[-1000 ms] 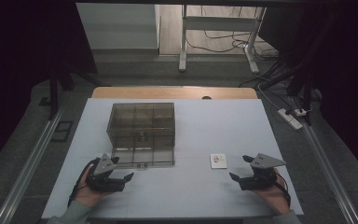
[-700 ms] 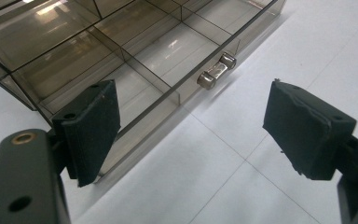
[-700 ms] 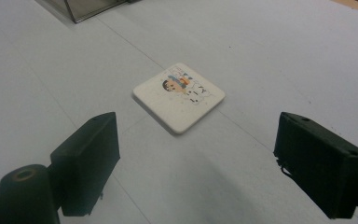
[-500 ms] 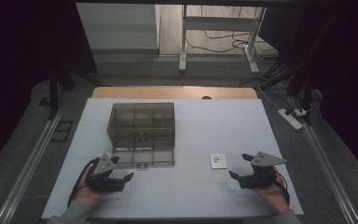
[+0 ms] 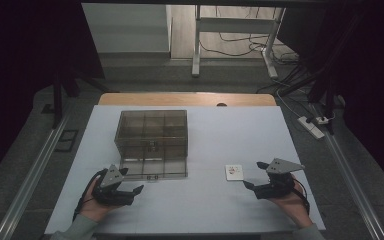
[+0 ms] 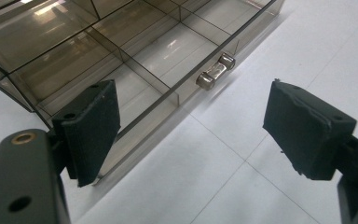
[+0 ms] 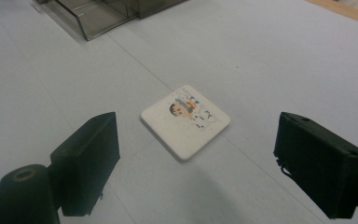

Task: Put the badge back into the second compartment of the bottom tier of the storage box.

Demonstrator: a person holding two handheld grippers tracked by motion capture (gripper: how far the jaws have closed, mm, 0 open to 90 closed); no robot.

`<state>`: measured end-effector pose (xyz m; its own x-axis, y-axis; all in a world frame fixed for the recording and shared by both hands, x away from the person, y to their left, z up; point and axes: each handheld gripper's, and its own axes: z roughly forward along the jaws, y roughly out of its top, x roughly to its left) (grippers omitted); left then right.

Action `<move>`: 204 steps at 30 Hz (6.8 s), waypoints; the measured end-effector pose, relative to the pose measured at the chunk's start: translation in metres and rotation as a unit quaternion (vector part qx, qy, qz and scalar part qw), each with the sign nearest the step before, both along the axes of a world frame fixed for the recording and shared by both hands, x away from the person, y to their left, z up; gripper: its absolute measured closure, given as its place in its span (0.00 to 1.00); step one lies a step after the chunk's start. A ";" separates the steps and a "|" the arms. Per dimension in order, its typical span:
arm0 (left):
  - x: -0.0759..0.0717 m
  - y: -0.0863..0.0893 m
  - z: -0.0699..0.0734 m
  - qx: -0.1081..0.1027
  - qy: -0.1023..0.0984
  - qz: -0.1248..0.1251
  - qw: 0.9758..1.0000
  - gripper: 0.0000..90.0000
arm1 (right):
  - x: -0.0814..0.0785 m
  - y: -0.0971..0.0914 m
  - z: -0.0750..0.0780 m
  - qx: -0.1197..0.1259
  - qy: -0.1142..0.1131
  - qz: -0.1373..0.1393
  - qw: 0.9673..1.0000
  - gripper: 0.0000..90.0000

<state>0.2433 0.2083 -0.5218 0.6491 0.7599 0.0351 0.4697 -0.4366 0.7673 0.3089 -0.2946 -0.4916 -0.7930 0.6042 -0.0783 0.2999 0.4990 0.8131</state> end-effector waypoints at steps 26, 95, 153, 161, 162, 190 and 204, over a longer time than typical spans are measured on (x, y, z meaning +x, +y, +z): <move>0.001 -0.001 0.000 0.001 0.000 -0.003 1.000 0.21 | 0.034 0.023 0.018 -0.022 0.015 0.038 0.999 0.16; 0.001 -0.001 -0.001 0.007 0.002 -0.009 1.000 0.21 | 0.080 0.063 -0.021 -0.177 0.124 0.159 0.963 0.17; 0.000 0.000 0.001 0.004 -0.003 -0.009 1.000 0.21 | 0.056 0.066 0.020 -0.032 0.021 0.119 0.992 0.36; 0.000 0.000 0.001 0.004 -0.002 -0.009 1.000 0.21 | 0.052 0.074 0.023 -0.019 0.010 0.124 0.992 0.36; 0.000 0.000 0.001 0.004 -0.002 -0.009 1.000 0.21 | 0.052 0.075 0.024 -0.017 0.010 0.125 0.992 0.36; 0.000 -0.001 0.000 0.004 -0.001 -0.008 1.000 0.21 | 0.048 0.113 0.035 0.001 -0.014 0.151 0.988 0.36; 0.000 -0.001 0.000 0.004 -0.001 -0.009 1.000 0.21 | 0.049 0.132 0.035 0.002 -0.015 0.166 0.986 0.36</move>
